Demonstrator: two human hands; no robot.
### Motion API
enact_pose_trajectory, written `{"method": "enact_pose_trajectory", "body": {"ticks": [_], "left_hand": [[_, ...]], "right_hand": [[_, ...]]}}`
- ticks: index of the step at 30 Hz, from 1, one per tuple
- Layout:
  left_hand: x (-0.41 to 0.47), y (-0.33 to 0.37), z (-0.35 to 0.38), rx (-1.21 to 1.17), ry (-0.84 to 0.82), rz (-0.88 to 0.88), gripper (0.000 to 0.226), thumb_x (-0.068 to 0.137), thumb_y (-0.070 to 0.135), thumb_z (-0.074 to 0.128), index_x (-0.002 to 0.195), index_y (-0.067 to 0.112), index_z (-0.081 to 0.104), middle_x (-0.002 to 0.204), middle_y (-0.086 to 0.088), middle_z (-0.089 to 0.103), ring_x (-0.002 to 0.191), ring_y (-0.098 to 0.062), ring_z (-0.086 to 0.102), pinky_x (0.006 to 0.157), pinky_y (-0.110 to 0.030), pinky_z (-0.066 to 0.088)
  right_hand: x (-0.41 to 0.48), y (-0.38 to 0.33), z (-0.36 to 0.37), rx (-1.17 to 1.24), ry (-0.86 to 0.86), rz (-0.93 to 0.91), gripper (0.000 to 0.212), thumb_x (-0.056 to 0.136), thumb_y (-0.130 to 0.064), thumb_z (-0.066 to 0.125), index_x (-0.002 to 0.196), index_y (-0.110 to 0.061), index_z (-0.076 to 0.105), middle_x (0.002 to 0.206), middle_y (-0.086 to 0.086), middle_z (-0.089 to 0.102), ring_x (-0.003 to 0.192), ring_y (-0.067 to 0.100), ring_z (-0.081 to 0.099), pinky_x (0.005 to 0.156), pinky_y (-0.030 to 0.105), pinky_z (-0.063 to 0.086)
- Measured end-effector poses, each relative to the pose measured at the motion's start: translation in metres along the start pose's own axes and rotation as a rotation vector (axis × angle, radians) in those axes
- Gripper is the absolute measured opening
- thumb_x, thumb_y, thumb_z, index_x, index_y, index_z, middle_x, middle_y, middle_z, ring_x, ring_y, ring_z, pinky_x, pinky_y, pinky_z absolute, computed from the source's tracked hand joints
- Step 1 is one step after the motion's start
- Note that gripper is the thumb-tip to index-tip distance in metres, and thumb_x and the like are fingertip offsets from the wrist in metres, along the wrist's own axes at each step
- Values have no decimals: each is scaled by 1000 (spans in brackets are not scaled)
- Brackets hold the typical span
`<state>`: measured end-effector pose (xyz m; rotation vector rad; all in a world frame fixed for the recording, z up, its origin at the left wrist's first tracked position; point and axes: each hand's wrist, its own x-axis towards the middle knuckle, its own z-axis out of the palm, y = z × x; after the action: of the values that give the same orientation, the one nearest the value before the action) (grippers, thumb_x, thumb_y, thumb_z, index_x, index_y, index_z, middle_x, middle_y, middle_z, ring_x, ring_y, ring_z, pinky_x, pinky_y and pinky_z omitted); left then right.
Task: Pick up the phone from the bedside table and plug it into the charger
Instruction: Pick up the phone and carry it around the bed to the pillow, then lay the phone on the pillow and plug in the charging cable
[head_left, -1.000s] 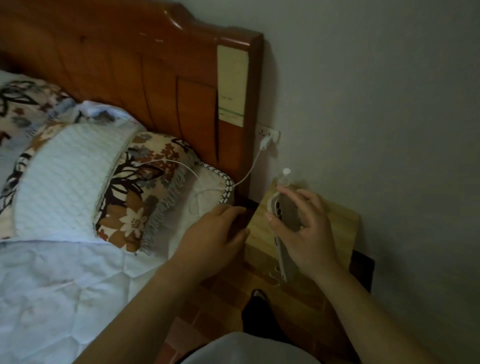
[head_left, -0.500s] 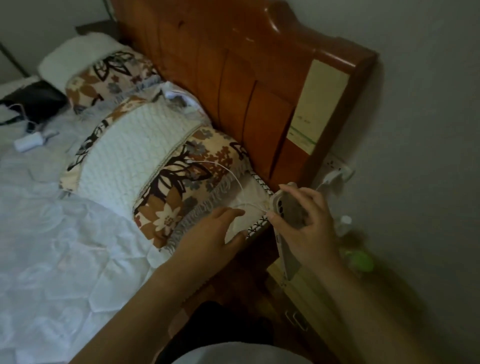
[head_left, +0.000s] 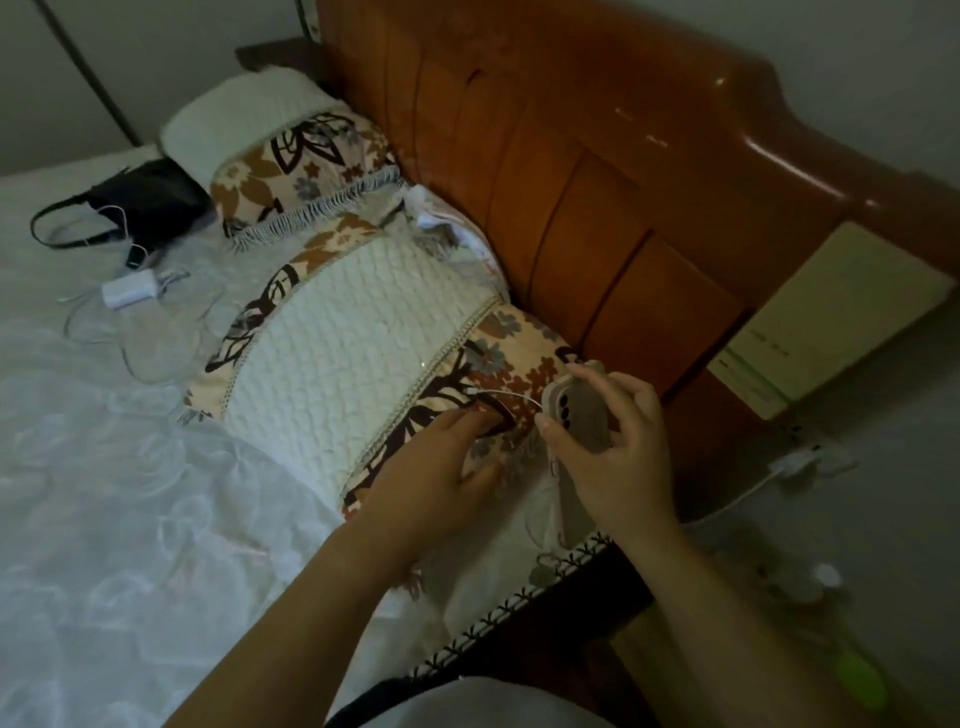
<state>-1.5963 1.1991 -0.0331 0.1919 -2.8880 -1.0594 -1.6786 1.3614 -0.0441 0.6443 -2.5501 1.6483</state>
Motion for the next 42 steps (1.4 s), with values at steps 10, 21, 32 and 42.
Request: {"method": "enact_pose_trajectory", "body": {"ticks": [10, 21, 32, 42], "left_hand": [[46, -69, -26, -20, -38, -72, 40, 88, 40, 50, 127, 31, 45, 124, 6, 53, 87, -3, 50, 75, -23, 45], [52, -138, -39, 27, -47, -377, 44, 89, 42, 48, 131, 31, 41, 136, 5, 47, 87, -12, 56, 82, -27, 46], [87, -182, -22, 53, -77, -450, 43, 89, 39, 51, 130, 30, 43, 135, 6, 47, 89, -17, 58, 80, -26, 45], [118, -196, 0, 123, -164, -292, 44, 88, 34, 54, 130, 26, 44, 137, 3, 46, 120, -16, 45, 89, -34, 47]], "right_hand": [[59, 3, 76, -8, -11, 55, 44, 72, -41, 73, 108, -54, 50, 119, 1, 41, 111, 6, 42, 84, 5, 39], [97, 59, 179, -26, -298, 215, 43, 73, -40, 74, 113, -37, 58, 118, -6, 36, 103, 4, 40, 71, -4, 34], [136, 99, 246, -100, -339, 226, 48, 75, -35, 72, 120, -29, 55, 121, -1, 35, 108, 12, 40, 85, 19, 42], [142, 152, 181, -266, -533, 198, 36, 84, -25, 66, 118, -19, 59, 124, 4, 54, 108, 13, 48, 83, 7, 34]]}}
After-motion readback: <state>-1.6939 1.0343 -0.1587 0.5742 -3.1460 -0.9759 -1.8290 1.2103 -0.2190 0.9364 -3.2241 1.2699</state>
